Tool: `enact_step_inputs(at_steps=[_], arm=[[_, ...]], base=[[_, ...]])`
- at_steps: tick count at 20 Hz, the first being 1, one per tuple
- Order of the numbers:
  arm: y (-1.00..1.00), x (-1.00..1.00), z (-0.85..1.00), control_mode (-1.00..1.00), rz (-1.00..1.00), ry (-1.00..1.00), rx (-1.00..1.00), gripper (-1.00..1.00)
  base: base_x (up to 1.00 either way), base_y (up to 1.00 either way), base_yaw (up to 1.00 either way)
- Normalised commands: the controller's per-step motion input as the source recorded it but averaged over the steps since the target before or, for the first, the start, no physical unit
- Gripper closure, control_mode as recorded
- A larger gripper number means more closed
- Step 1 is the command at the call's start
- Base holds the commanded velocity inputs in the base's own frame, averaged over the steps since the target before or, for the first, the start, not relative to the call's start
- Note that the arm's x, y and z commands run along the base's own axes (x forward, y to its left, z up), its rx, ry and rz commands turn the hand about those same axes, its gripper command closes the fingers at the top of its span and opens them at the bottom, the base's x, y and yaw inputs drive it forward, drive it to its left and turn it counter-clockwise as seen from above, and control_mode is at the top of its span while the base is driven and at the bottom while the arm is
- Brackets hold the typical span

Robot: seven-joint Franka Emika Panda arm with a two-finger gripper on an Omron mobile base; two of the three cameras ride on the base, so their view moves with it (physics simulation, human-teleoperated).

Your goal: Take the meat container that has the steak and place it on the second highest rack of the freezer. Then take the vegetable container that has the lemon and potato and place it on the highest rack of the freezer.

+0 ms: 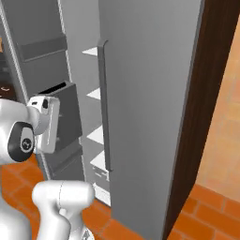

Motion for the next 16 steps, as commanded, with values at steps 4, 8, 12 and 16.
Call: enact_step_inputs(at_steps=[4,8,12,16], arm=[[0.00,0.00,0.00,1.00,0.00,0.00,0.00,-1.00],[0.00,0.00,0.00,1.00,0.00,0.00,0.00,-1.00],[0.00,0.00,0.00,1.00,0.00,0.00,0.00,-1.00],[0.00,0.00,0.00,1.00,0.00,0.00,0.00,-1.00]], base=[[-0.48,0.00,0.70],[-0.36,0.29,0.71],[-0.46,0.50,0.65],[-0.49,0.72,0.64]])
